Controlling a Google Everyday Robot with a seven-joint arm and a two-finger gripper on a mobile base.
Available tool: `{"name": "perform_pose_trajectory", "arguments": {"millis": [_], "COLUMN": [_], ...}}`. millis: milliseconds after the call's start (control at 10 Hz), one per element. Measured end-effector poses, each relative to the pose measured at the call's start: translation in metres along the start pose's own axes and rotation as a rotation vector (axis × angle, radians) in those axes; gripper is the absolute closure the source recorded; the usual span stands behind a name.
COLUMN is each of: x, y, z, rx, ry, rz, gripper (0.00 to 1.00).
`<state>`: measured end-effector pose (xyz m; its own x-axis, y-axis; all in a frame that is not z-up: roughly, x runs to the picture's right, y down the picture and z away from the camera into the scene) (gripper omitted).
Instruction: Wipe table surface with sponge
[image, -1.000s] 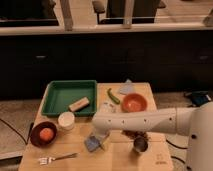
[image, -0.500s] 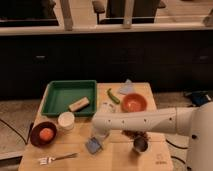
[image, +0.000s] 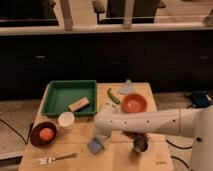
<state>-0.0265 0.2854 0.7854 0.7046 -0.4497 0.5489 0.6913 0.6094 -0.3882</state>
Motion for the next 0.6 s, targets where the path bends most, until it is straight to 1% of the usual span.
{"name": "perform_pose_trajectory", "arguments": {"millis": [400, 600], "x": [0.021, 0.033], "y": [-0.002, -0.014], "z": [-0.006, -0.008], "rx": [-0.005, -0.005], "ry": [0.039, 0.046], "rz": [0.022, 0.012], "gripper": [1.00, 1.00]}}
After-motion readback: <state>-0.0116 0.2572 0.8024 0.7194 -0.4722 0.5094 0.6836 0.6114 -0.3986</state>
